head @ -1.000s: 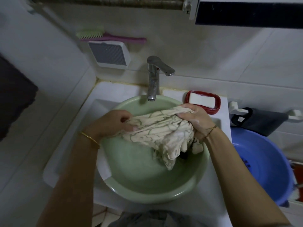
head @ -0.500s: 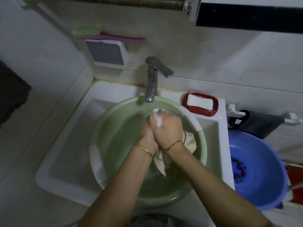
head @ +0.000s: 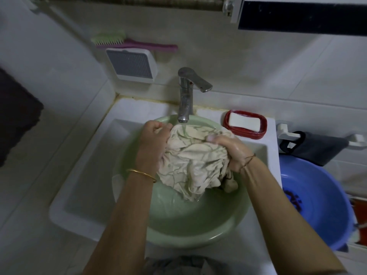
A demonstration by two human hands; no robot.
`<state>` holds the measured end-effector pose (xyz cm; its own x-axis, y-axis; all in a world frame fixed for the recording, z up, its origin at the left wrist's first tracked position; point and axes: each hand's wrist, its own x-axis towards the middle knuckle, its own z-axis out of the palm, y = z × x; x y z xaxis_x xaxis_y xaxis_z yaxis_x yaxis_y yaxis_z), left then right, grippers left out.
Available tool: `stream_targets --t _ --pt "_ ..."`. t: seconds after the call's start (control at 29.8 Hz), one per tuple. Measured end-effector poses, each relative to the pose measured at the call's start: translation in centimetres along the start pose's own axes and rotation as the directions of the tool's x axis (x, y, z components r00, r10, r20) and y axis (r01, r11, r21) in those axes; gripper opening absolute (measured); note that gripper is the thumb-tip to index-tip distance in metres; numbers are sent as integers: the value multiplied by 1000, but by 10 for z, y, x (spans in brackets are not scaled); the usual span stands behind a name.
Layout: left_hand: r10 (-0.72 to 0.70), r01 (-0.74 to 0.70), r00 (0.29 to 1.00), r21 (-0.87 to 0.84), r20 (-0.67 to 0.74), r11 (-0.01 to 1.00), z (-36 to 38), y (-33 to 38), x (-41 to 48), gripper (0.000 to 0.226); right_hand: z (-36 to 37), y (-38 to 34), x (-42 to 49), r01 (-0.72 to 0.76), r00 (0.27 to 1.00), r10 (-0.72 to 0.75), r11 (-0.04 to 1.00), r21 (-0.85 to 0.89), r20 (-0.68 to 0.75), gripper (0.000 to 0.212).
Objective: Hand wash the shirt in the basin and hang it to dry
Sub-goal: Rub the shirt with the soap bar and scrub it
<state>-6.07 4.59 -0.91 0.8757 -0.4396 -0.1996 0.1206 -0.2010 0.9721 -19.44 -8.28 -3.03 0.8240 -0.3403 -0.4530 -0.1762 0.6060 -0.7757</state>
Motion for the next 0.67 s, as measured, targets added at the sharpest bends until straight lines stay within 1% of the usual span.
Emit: stream_targets --t 0.03,0.07,0.1,0.13,0.17,0.2,0.23,0.27,0.3,0.34,0.37,0.4,0.44,0.47,0.5,0.54,0.57,0.6,0.64,0.67 --pt "54 -53 998 71 -15 996 -5 -2 0 15 0 -1 -1 27 999 -24 993 115 -32 38" --pt "107 -105 994 137 -11 985 -8 -3 -1 17 -1 0 1 60 995 -45 980 191 -83 34" --pt "155 -154 988 190 9 970 -7 -4 -3 17 1 0 2 95 988 -65 969 227 -137 24" --pt "191 -190 981 221 17 957 -5 -5 -6 16 3 4 7 135 975 -89 965 225 -205 13" --pt "201 -199 980 209 13 958 -2 -8 -7 13 6 6 9 193 954 -134 959 209 -267 6" --pt "167 -164 986 154 -5 974 1 -10 -7 10 9 8 11 276 913 -226 955 105 -340 6" --pt "94 -93 996 60 -15 994 5 -12 -7 8 12 8 9 359 842 -363 929 -87 -398 12" --pt "-7 7 1000 -60 2 998 10 -13 -7 12 14 8 9 420 756 -523 849 -322 -393 15" --pt "-115 120 993 -184 40 975 16 -13 -7 20 21 8 5 453 695 -647 733 -507 -314 14" --pt "-217 229 973 -294 76 928 21 -11 -7 30 32 10 1 481 682 -707 625 -614 -185 10" --pt "-298 319 948 -389 115 864 25 -8 -9 38 48 15 -6 484 695 -718 520 -704 -52 14" --pt "-350 383 923 -442 158 811 31 -5 -12 45 63 27 -9 479 672 -739 372 -795 59 28" --pt "-361 415 910 -483 206 771 36 -2 -16 51 77 33 -13 443 646 -755 245 -863 117 40" --pt "-343 431 902 -502 262 750 42 -5 -21 53 82 35 -8 379 592 -797 146 -914 119 49" --pt "-337 459 886 -510 318 727 49 -5 -30 50 82 30 -3 294 574 -813 90 -952 100 55" --pt "-355 487 870 -490 342 723 55 -3 -38 41 74 18 4 177 602 -797 74 -981 48 56" --pt "-379 507 860 -489 341 710 59 -4 -43 32 66 7 10 53 681 -731 110 -992 -44 52" --pt "-404 528 849 -506 341 682 61 -4 -45 28 58 2 15 32 677 -731 146 -989 -86 47" --pt "-419 534 845 -497 331 684 60 -5 -45 28 56 4 13 -5 705 -696 184 -983 -134 42" --pt "-421 527 850 -522 317 671 58 -6 -44 29 58 13 16 45 618 -784 99 -994 -50 42"
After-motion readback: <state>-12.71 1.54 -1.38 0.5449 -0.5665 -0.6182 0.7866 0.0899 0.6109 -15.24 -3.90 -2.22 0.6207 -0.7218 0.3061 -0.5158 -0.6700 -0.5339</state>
